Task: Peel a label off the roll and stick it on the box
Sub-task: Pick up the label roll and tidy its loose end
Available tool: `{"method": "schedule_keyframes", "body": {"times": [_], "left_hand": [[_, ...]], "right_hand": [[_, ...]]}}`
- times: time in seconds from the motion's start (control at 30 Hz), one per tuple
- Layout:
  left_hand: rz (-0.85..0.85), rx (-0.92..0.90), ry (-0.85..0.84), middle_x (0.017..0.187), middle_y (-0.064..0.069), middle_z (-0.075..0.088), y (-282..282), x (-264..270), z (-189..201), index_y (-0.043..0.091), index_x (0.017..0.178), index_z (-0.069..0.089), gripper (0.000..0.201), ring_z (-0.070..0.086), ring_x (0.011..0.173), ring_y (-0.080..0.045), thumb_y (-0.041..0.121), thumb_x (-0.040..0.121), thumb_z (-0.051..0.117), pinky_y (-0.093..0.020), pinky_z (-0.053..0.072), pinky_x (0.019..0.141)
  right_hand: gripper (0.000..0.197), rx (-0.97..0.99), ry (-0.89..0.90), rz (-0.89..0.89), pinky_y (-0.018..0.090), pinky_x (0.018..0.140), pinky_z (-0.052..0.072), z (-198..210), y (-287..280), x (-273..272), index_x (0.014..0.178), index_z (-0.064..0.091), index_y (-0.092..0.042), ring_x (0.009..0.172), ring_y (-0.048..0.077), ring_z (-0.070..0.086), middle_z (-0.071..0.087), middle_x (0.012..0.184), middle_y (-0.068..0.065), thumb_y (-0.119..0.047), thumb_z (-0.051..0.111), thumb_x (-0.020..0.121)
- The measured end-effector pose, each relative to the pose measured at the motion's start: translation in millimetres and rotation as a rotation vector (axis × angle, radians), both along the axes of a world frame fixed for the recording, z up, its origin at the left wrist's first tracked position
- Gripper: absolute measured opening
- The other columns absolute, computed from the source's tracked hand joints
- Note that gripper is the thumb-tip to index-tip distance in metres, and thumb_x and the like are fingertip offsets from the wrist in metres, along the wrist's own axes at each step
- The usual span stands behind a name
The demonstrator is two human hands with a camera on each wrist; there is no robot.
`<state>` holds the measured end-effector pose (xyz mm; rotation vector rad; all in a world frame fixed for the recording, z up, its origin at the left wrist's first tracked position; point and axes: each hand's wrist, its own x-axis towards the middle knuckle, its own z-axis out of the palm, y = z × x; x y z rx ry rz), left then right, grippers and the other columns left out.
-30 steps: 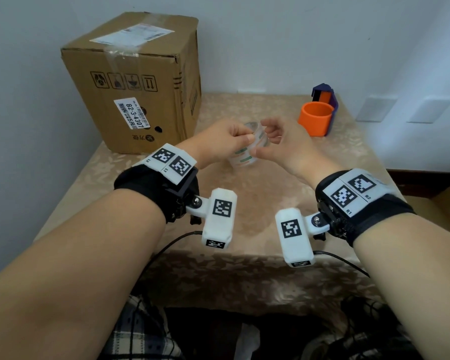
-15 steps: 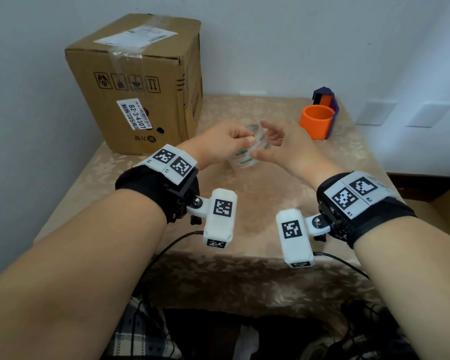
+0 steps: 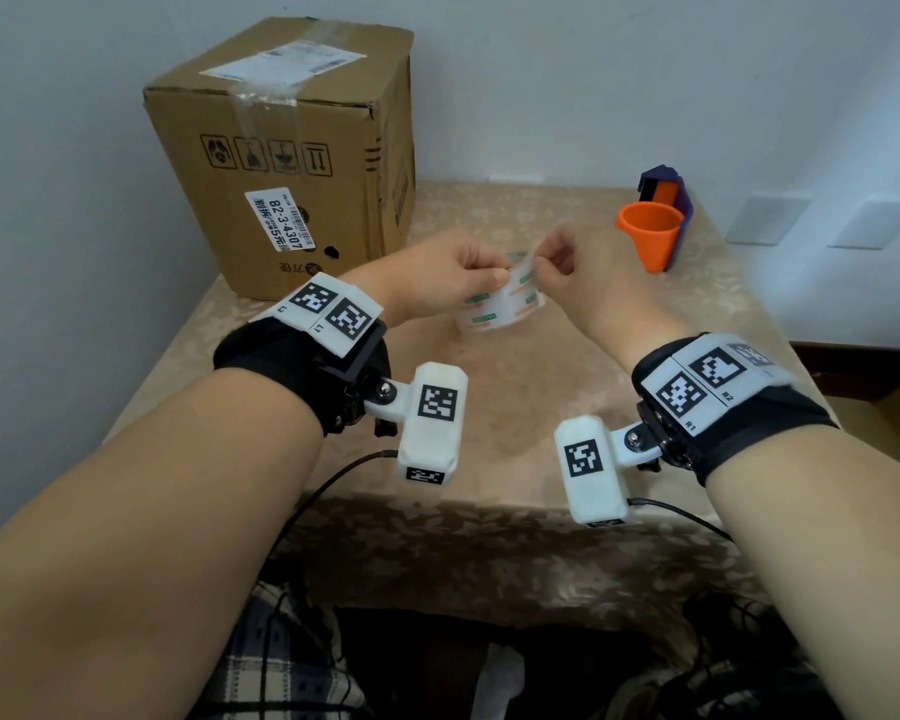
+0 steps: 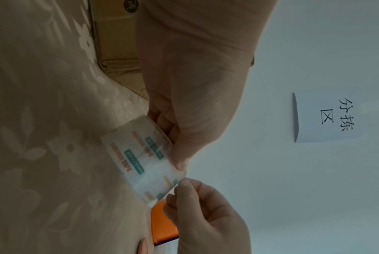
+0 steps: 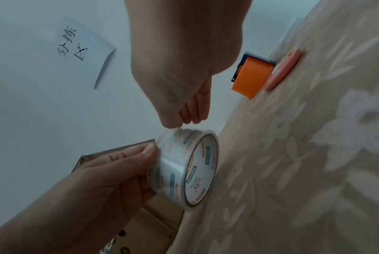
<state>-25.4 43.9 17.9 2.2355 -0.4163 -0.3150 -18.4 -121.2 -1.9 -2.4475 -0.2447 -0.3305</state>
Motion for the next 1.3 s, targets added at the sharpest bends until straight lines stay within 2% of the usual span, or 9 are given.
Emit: {"method": "schedule_keyframes", "body": {"times": [0.1,0.27,0.33,0.47,0.63,0.8,0.93,1.13,1.3], "left_hand": [[-0.027,0.020,0.013,0.110,-0.004,0.069,0.0,-1.8,0.4,0.011,0.116,0.066,0.027,0.060,0.091,-0.006,0.016,0.096,0.048,-0.011,0.041,0.079],[0.026,0.033,-0.038,0.104,-0.007,0.068,1.4,0.0,1.3,0.008,0.111,0.067,0.026,0.058,0.094,-0.013,0.017,0.097,0.047,-0.027,0.044,0.085],[0.059,0.024,-0.039,0.106,-0.007,0.069,5.9,1.2,1.7,0.009,0.111,0.067,0.026,0.059,0.097,-0.015,0.019,0.097,0.047,-0.029,0.043,0.088],[0.037,0.034,-0.025,0.109,-0.006,0.069,7.3,-0.9,2.1,0.012,0.112,0.066,0.025,0.060,0.101,-0.015,0.020,0.097,0.047,-0.015,0.040,0.081],[0.066,0.042,-0.053,0.090,0.003,0.065,5.1,-0.6,3.3,0.015,0.106,0.067,0.023,0.057,0.090,-0.013,0.020,0.098,0.046,-0.026,0.045,0.083],[0.059,0.085,-0.082,0.107,-0.011,0.070,5.4,-1.6,4.5,0.012,0.109,0.067,0.025,0.062,0.100,-0.023,0.020,0.098,0.046,-0.038,0.045,0.095],[0.012,0.124,-0.095,0.104,-0.008,0.070,4.8,-3.1,5.8,0.012,0.108,0.068,0.025,0.060,0.094,-0.017,0.019,0.097,0.046,-0.036,0.047,0.092],[-0.069,0.181,-0.085,0.104,-0.011,0.071,3.2,-4.9,5.4,0.011,0.110,0.067,0.027,0.064,0.099,-0.027,0.019,0.097,0.046,-0.040,0.048,0.092],[-0.023,0.149,-0.086,0.106,-0.014,0.071,1.4,-4.3,5.5,0.010,0.110,0.068,0.026,0.063,0.103,-0.030,0.018,0.097,0.046,-0.043,0.048,0.095]], "right_hand": [[0.014,-0.110,-0.024,0.009,0.045,0.075,0.052,-0.4,1.7,-1.7,0.093,0.061,-0.006,0.084,0.029,0.062,0.068,0.091,0.013,-0.014,0.053,0.086],[0.014,-0.103,0.020,0.045,0.043,0.075,0.047,-2.2,2.4,-2.6,0.093,0.059,-0.004,0.086,0.032,0.060,0.065,0.093,0.016,-0.014,0.055,0.083],[0.016,0.004,0.025,0.035,0.038,0.075,0.046,-0.2,2.4,-1.8,0.097,0.060,-0.003,0.086,0.030,0.061,0.066,0.095,0.015,-0.013,0.055,0.086],[0.033,0.112,0.110,0.051,0.013,0.080,0.038,1.8,3.2,-2.3,0.125,0.056,-0.005,0.098,0.015,0.058,0.064,0.112,0.008,-0.012,0.052,0.093],[0.028,0.127,0.112,0.028,0.025,0.093,0.043,2.9,7.6,-1.8,0.118,0.064,-0.008,0.110,0.022,0.061,0.067,0.118,0.010,-0.013,0.053,0.092],[0.021,0.127,0.052,-0.001,0.022,0.075,0.042,5.4,10.5,-3.4,0.104,0.070,-0.005,0.085,0.014,0.056,0.069,0.098,0.010,-0.009,0.055,0.090],[0.017,0.000,0.025,-0.013,0.026,0.070,0.044,7.2,7.5,-2.0,0.095,0.070,-0.006,0.078,0.015,0.056,0.070,0.092,0.011,-0.012,0.056,0.087],[0.011,-0.209,-0.006,0.004,0.039,0.073,0.047,5.4,6.7,-6.0,0.088,0.062,-0.006,0.087,0.030,0.061,0.067,0.093,0.013,-0.014,0.057,0.082],[0.016,-0.196,0.014,0.015,0.043,0.079,0.047,4.2,8.2,-7.0,0.092,0.061,-0.003,0.092,0.032,0.059,0.066,0.097,0.015,-0.014,0.057,0.081]]}}
